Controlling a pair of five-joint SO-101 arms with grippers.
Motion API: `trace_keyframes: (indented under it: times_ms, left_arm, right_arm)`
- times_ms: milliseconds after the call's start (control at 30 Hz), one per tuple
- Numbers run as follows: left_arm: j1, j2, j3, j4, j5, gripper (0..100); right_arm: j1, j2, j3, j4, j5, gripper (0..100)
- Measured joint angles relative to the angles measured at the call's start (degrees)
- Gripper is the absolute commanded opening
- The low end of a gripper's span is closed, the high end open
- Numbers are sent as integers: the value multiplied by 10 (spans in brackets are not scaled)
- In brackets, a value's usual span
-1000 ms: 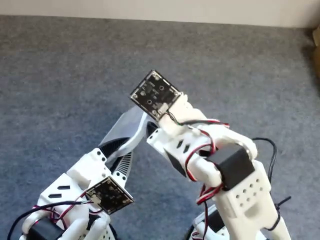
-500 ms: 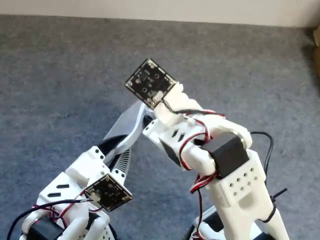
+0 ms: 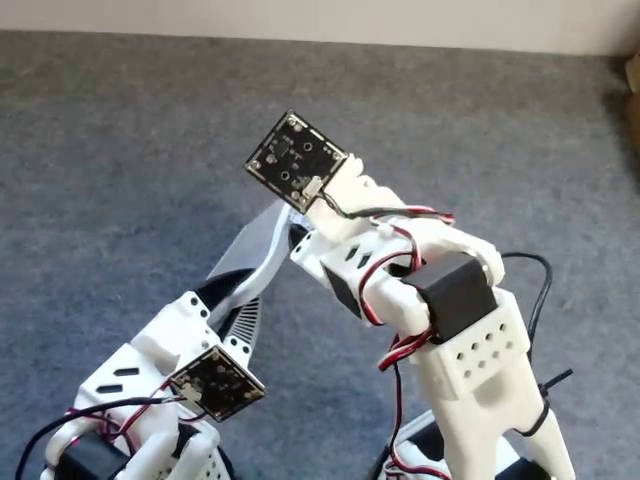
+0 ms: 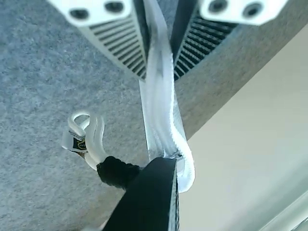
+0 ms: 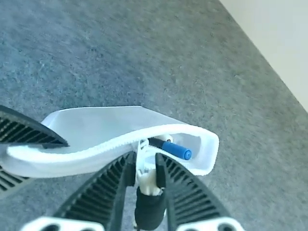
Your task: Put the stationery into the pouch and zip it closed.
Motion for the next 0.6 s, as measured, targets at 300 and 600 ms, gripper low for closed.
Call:
trace_keyframes:
  times_ms: [300, 600]
  left_arm:
    - [3, 3, 0, -1, -1, 6]
    - [3, 4, 0, -2, -1, 6]
  right_arm:
    - [76, 11, 12, -59, 4, 5]
    - [116, 14, 14, -124, 4, 5]
